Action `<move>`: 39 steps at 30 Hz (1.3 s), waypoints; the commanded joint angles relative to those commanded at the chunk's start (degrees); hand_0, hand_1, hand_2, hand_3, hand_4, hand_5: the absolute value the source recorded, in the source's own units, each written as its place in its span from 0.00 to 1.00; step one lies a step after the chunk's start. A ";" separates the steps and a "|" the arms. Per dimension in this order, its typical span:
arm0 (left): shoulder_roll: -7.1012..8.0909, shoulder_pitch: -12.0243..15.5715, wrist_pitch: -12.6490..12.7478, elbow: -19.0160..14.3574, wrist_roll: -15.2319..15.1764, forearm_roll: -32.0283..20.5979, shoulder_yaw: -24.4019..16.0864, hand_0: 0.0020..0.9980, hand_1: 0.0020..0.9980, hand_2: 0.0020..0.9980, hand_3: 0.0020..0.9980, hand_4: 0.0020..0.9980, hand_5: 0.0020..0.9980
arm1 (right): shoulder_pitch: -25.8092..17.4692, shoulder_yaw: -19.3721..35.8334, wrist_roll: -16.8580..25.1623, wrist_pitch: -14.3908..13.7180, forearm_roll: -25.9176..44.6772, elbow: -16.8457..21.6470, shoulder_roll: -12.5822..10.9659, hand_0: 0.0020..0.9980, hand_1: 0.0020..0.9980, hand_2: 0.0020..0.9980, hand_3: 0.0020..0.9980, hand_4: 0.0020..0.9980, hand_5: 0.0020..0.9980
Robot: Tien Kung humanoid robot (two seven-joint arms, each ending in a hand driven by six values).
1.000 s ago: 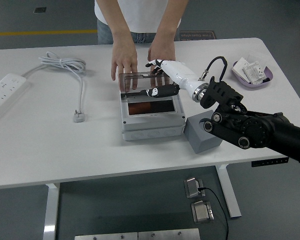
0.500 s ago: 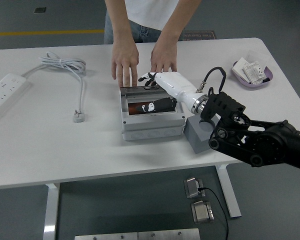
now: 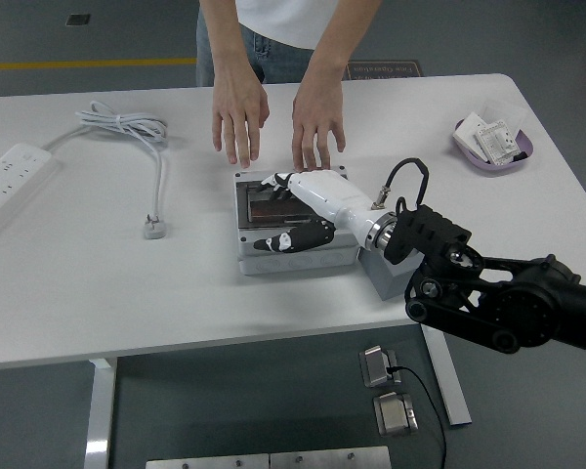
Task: Fetch the battery,place it into the box,close the lid of the box
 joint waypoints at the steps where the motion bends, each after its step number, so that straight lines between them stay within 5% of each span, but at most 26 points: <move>1: 0.00 0.00 0.00 0.01 -0.03 -0.05 0.04 0.57 0.64 0.59 0.60 0.62 0.15 | -0.10 0.77 -0.29 0.26 -0.59 0.52 -0.34 0.61 0.65 0.68 0.80 0.98 0.61; 9: -0.06 0.14 -0.02 0.04 -0.18 -0.38 0.30 0.57 0.64 0.59 0.60 0.62 0.15 | -4.85 11.51 -7.53 7.92 -6.27 10.81 -7.46 0.60 0.65 0.68 0.80 0.98 0.62; 13: -0.30 0.39 -0.09 0.01 -0.06 -0.17 0.18 0.57 0.64 0.59 0.60 0.62 0.15 | -9.79 19.14 -13.84 13.80 -2.27 18.09 -10.82 0.58 0.65 0.68 0.80 0.97 0.62; 17: -0.71 0.64 -0.17 0.05 -0.24 -0.53 0.57 0.57 0.64 0.59 0.60 0.62 0.15 | -16.48 28.37 -17.80 19.73 4.75 25.79 -11.01 0.58 0.65 0.68 0.80 0.97 0.62; 26: -1.16 1.04 -0.27 0.08 -0.40 -1.11 1.05 0.57 0.64 0.59 0.60 0.62 0.15 | -31.04 48.11 -6.14 27.28 23.87 26.70 -8.82 0.57 0.66 0.72 0.77 0.86 0.65; 33: -1.27 0.89 -0.35 0.13 -0.58 -1.36 1.34 0.57 0.64 0.59 0.60 0.62 0.15 | -37.73 59.14 7.60 24.10 39.35 26.70 -7.01 0.59 0.66 0.73 0.75 0.86 0.62; 39: -1.29 0.87 -0.40 0.11 -0.52 -1.20 1.28 0.57 0.64 0.59 0.60 0.62 0.15 | -38.38 59.32 19.90 23.50 52.27 26.16 -5.75 0.58 0.66 0.73 0.69 0.86 0.58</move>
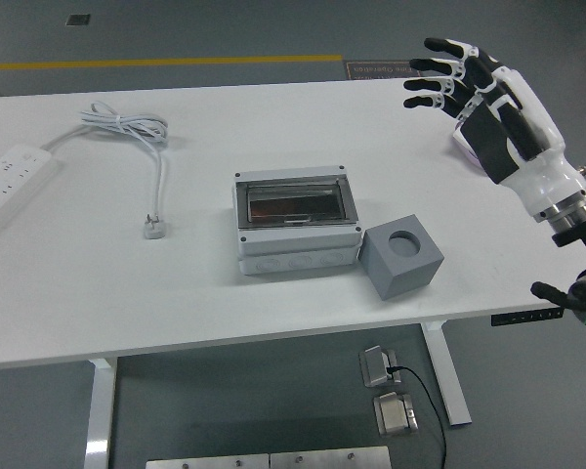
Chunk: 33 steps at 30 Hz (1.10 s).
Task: Fetch the battery,place it into the box,close the lid of the box
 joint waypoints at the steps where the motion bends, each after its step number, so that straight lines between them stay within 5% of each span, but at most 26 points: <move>1: 0.00 0.01 0.01 0.00 -0.03 -0.07 0.05 0.57 0.64 0.59 0.60 0.62 0.15 | 0.07 -0.47 1.94 0.58 2.41 -0.56 0.18 0.58 0.66 0.73 0.69 0.86 0.58; 8: 0.12 0.11 0.07 0.03 -0.22 -0.43 0.27 0.57 0.64 0.59 0.60 0.62 0.15 | 1.52 -1.41 12.11 2.23 18.07 -6.75 2.33 0.57 0.63 0.70 0.67 0.87 0.55; 10: 0.07 0.23 0.09 0.00 -0.09 -0.32 0.11 0.57 0.64 0.59 0.60 0.62 0.15 | 2.70 -0.71 14.60 1.33 22.54 -9.22 3.45 0.55 0.63 0.68 0.67 0.92 0.62; 19: -0.14 0.13 0.15 0.09 -0.47 -1.36 0.90 0.57 0.64 0.59 0.60 0.62 0.16 | 8.82 1.43 22.51 -10.32 42.48 -19.75 3.58 0.62 0.66 0.71 0.75 0.91 0.61; 21: -0.14 0.02 0.14 0.13 -0.59 -1.56 1.08 0.57 0.64 0.59 0.60 0.62 0.16 | 10.10 1.38 22.80 -13.32 46.78 -22.10 3.36 0.72 0.70 0.75 0.78 0.91 0.64; 25: -0.09 -0.15 0.15 0.19 -0.80 -1.82 1.31 0.57 0.64 0.59 0.60 0.62 0.16 | 11.22 1.39 22.80 -17.22 55.24 -24.67 3.27 0.72 0.70 0.75 0.78 0.91 0.64; 26: -0.09 -0.15 0.15 0.19 -0.82 -1.81 1.30 0.57 0.64 0.59 0.60 0.62 0.16 | 11.27 1.44 22.80 -17.35 56.99 -24.93 3.26 0.72 0.70 0.75 0.78 0.91 0.64; 27: -0.11 -0.12 0.16 0.19 -0.83 -1.79 1.31 0.57 0.63 0.59 0.60 0.62 0.16 | 11.26 1.48 22.80 -17.09 58.77 -25.09 3.25 0.60 0.62 0.67 0.67 0.71 0.54; 32: -0.38 0.17 0.01 0.06 -0.36 -0.98 0.88 0.57 0.63 0.59 0.60 0.62 0.16 | 10.75 1.94 22.11 -12.44 61.12 -25.84 3.33 0.60 0.62 0.67 0.67 0.71 0.54; 33: -0.42 0.21 -0.01 0.04 -0.30 -0.89 0.83 0.57 0.63 0.59 0.60 0.62 0.16 | 10.62 2.01 21.37 -11.27 60.22 -25.94 3.35 0.58 0.63 0.71 0.73 0.70 0.56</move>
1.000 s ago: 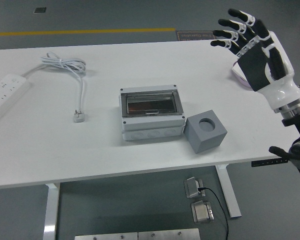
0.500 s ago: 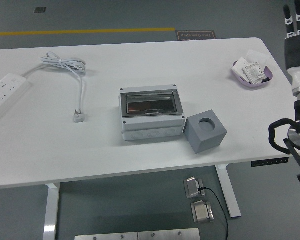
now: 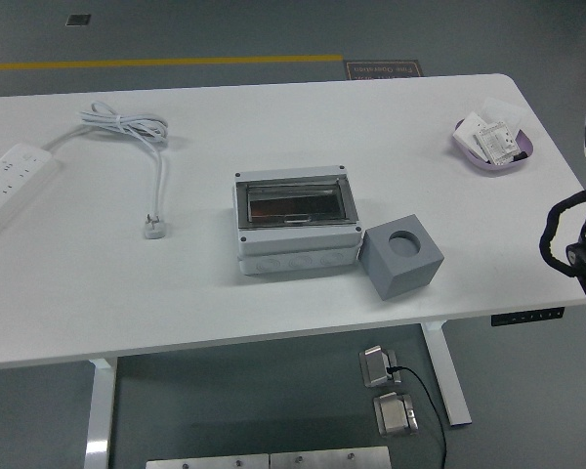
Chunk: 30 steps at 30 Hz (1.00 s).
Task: Fetch the battery,place it into the box,close the lid of the box
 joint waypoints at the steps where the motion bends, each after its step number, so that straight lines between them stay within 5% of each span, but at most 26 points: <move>1: -0.02 0.03 0.00 -0.01 0.03 0.06 -0.04 0.57 0.63 0.59 0.60 0.62 0.16 | -0.15 0.06 -1.00 1.24 -1.07 -0.07 0.02 0.58 0.63 0.71 0.73 0.70 0.56; 5: 0.01 0.02 -0.02 0.01 -0.04 0.02 0.06 0.57 0.63 0.59 0.60 0.62 0.16 | -0.48 0.50 -5.80 7.02 -6.38 -0.43 0.13 0.58 0.63 0.71 0.73 0.70 0.56; 6: 0.03 -0.01 -0.02 0.02 -0.08 -0.01 0.11 0.57 0.63 0.59 0.60 0.62 0.16 | -0.47 0.63 -7.03 8.55 -7.83 -0.49 0.11 0.68 0.72 0.79 0.85 0.80 0.77; 11: 0.08 -0.01 -0.02 0.03 -0.09 0.00 0.14 0.57 0.63 0.59 0.60 0.62 0.16 | -0.38 1.92 -11.69 12.95 -14.87 0.03 -0.21 0.68 0.72 0.79 0.85 0.80 0.77; 12: 0.07 0.01 -0.03 0.02 -0.07 0.01 0.13 0.58 0.63 0.59 0.60 0.62 0.16 | -0.42 2.55 -12.63 12.55 -16.52 0.29 -0.26 0.81 0.81 0.86 0.93 0.97 0.95; 17: 0.01 0.09 -0.04 0.01 0.00 0.05 0.08 0.58 0.63 0.59 0.60 0.62 0.16 | -0.71 6.32 -18.63 7.75 -27.23 3.31 -1.00 0.81 0.81 0.86 0.93 0.97 0.95; 18: 0.01 0.10 -0.03 0.01 0.00 0.04 0.06 0.58 0.63 0.59 0.60 0.62 0.16 | -0.76 7.23 -20.06 6.10 -29.63 4.39 -1.17 0.66 0.68 0.74 0.77 0.91 0.66; 23: 0.03 0.15 -0.04 -0.01 0.10 0.31 -0.18 0.58 0.63 0.59 0.60 0.62 0.16 | -0.75 9.03 -26.76 -2.09 -40.26 9.50 -2.21 0.66 0.68 0.74 0.77 0.91 0.66; 24: 0.02 0.14 -0.09 -0.03 0.18 0.53 -0.28 0.58 0.63 0.59 0.60 0.62 0.16 | -0.73 9.08 -27.88 -3.63 -42.33 10.26 -2.36 0.61 0.63 0.71 0.71 0.72 0.31; 30: 0.10 -0.08 -0.78 -0.27 0.93 3.13 -1.12 0.58 0.63 0.59 0.60 0.62 0.16 | 0.05 6.66 -35.03 -13.45 -56.08 13.46 -4.28 0.62 0.64 0.71 0.70 0.75 0.33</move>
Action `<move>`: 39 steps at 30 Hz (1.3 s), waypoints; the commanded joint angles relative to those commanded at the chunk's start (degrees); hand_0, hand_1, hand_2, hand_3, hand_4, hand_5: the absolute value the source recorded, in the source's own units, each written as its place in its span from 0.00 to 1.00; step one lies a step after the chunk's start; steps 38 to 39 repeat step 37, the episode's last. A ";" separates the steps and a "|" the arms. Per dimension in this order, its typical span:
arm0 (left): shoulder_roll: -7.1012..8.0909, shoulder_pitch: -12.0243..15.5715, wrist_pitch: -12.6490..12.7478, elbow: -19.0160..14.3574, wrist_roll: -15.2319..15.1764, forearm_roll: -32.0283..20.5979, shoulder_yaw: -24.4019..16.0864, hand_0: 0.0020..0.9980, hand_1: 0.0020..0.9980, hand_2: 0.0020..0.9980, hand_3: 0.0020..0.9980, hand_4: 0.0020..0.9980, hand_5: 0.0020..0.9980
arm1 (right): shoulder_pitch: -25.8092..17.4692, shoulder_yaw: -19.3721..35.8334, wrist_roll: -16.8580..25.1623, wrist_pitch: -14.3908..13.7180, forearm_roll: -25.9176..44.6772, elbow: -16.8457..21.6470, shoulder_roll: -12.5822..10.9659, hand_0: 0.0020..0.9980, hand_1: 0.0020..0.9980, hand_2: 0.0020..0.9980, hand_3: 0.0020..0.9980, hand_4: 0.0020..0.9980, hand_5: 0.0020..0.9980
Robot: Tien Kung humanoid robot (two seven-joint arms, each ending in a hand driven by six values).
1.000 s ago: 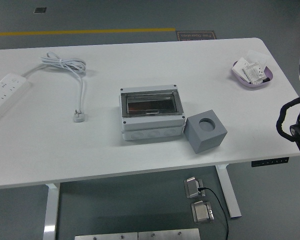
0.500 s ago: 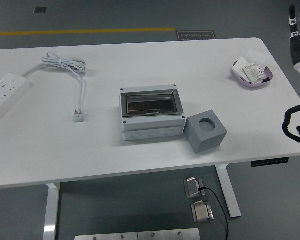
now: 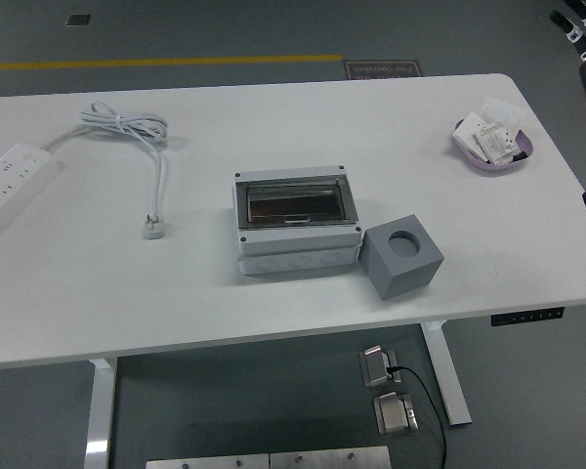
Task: Fetch the battery,place it into the box,close the lid of the box
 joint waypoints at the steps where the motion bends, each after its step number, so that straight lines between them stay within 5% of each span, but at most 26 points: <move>1: 0.06 -0.05 -0.01 -0.02 0.06 0.20 -0.12 0.58 0.63 0.59 0.60 0.62 0.16 | 0.30 -0.80 -1.31 -1.32 -2.06 0.05 -0.44 0.62 0.64 0.71 0.70 0.75 0.33; 5: 0.35 -0.39 -0.04 -0.03 0.02 0.31 -0.08 0.58 0.63 0.59 0.60 0.62 0.16 | 1.01 -2.71 -5.17 -5.08 -10.88 -0.31 -1.41 0.62 0.64 0.71 0.70 0.75 0.33; 7: 0.50 -0.55 -0.05 0.00 -0.15 0.02 0.23 0.58 0.63 0.59 0.60 0.62 0.17 | 1.20 -3.18 -5.42 -6.65 -15.35 -0.70 -1.63 0.62 0.63 0.70 0.70 0.65 0.28; 11: 0.62 -0.51 -0.15 0.01 -0.22 -0.06 0.49 0.58 0.63 0.59 0.60 0.62 0.17 | 1.22 -3.65 -4.55 -9.26 -24.14 -1.26 -2.01 0.62 0.63 0.70 0.70 0.65 0.28; 12: 0.64 -0.46 -0.15 0.02 -0.25 -0.11 0.54 0.58 0.63 0.59 0.60 0.62 0.17 | 1.21 -3.70 -4.27 -10.01 -26.55 -1.31 -2.13 0.67 0.65 0.70 0.71 0.52 0.23; 19: 0.83 -0.47 0.23 0.16 -1.31 -2.09 1.31 0.58 0.63 0.59 0.60 0.62 0.17 | 1.92 -4.02 1.31 -16.69 -42.26 -1.11 -3.00 0.68 0.67 0.71 0.71 0.50 0.24; 23: 0.93 -0.70 0.36 0.34 -1.86 -3.39 2.16 0.58 0.63 0.59 0.60 0.62 0.17 | 1.59 -3.76 5.23 -16.69 -50.86 -0.01 -2.90 0.68 0.67 0.71 0.71 0.50 0.24; 24: 0.94 -0.75 0.37 0.36 -1.92 -3.68 2.35 0.58 0.63 0.60 0.60 0.63 0.18 | 1.36 -3.64 5.71 -16.69 -52.80 0.38 -2.77 0.79 0.79 0.80 0.71 0.63 0.35; 29: 1.08 -1.10 0.42 0.53 -2.36 -4.99 3.26 0.58 0.63 0.60 0.60 0.63 0.18 | -2.26 -2.10 7.68 -16.69 -63.19 5.85 -0.33 0.79 0.79 0.80 0.71 0.63 0.35; 30: 1.09 -1.17 0.41 0.55 -2.38 -5.08 3.33 0.58 0.63 0.60 0.60 0.63 0.18 | -3.20 -1.96 8.59 -16.69 -64.12 7.09 0.18 0.84 0.81 0.80 0.72 0.74 0.49; 34: 1.13 -1.51 0.28 0.60 -2.47 -5.26 3.49 0.58 0.63 0.60 0.60 0.63 0.18 | -6.51 -1.93 14.01 -16.69 -59.56 12.84 1.51 0.84 0.81 0.80 0.72 0.74 0.49; 39: 1.16 -1.74 0.20 0.65 -2.65 -5.70 3.85 0.58 0.63 0.60 0.60 0.63 0.18 | -7.97 -2.11 18.37 -16.69 -53.45 13.02 1.91 0.84 0.81 0.80 0.72 0.74 0.49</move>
